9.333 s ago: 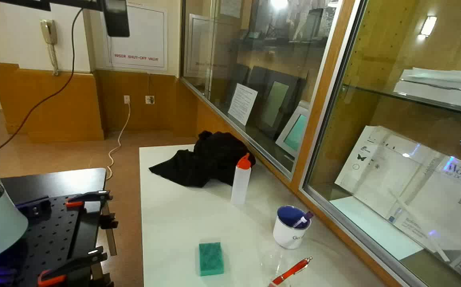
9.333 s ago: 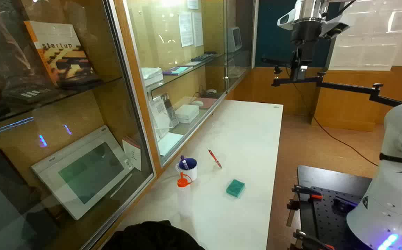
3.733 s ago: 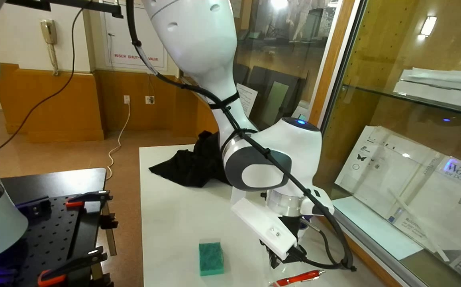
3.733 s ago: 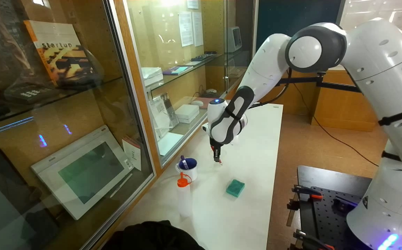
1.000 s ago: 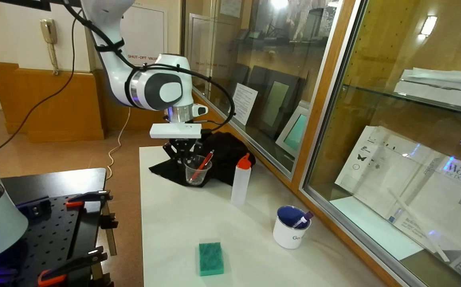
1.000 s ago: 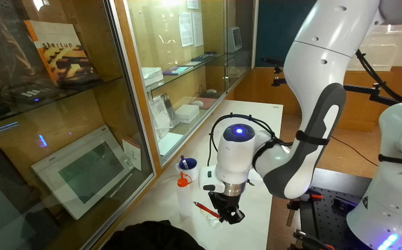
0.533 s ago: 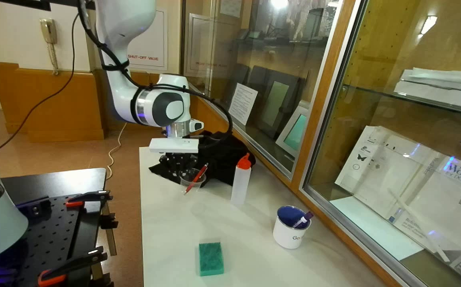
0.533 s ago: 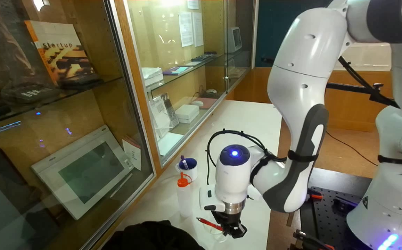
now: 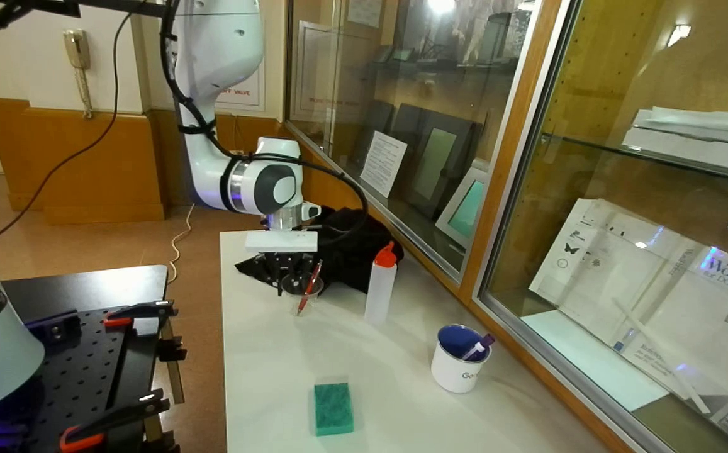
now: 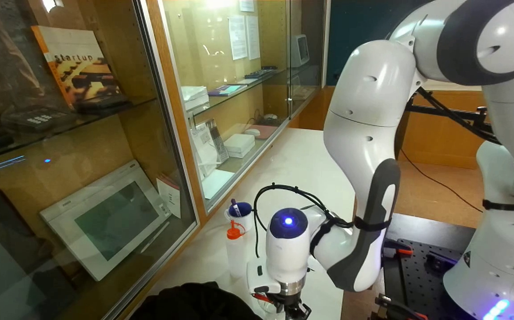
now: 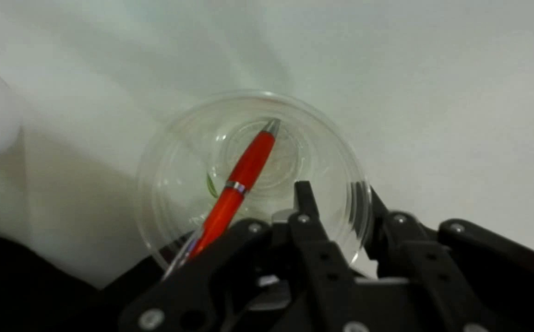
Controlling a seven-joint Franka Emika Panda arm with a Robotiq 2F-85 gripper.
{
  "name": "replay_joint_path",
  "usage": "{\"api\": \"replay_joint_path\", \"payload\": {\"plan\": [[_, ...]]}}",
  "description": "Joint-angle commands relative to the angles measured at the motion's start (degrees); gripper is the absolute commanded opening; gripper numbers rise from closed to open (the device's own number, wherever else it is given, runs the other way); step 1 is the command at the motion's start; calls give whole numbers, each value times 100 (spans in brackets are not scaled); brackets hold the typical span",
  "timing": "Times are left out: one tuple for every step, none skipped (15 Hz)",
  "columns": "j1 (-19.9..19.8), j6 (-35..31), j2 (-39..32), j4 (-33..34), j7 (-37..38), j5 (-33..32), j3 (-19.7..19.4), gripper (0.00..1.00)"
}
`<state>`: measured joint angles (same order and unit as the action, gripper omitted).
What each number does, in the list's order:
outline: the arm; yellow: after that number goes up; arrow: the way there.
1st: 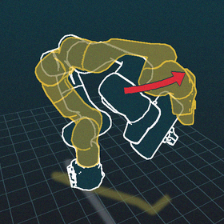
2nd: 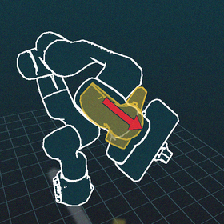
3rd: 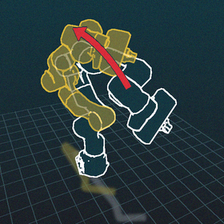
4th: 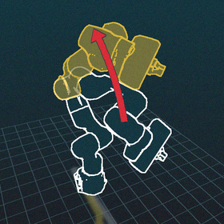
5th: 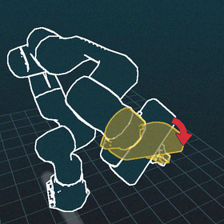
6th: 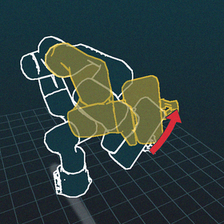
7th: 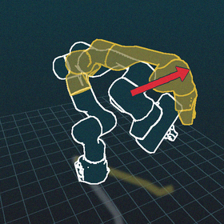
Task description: Move the clear cup to the left
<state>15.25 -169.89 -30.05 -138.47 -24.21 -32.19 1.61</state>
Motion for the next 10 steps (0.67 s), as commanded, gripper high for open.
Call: {"api": "replay_joint_path", "payload": {"plan": [[-55,208,465,-280,84,66,240,59],[-160,273,619,-391,25,154,385,66],[-168,313,814,-510,83,207,424,75],[-247,363,1046,-650,60,298,526,81],[-349,422,1245,-767,8,448,664,88],[-470,485,1464,-888,-23,614,795,96],[-525,564,1689,-980,22,748,840,99],[-576,681,1950,-1079,125,903,848,100],[-599,813,2202,-1157,233,1030,809,100],[-628,988,2442,-1222,351,1178,765,100]]}}
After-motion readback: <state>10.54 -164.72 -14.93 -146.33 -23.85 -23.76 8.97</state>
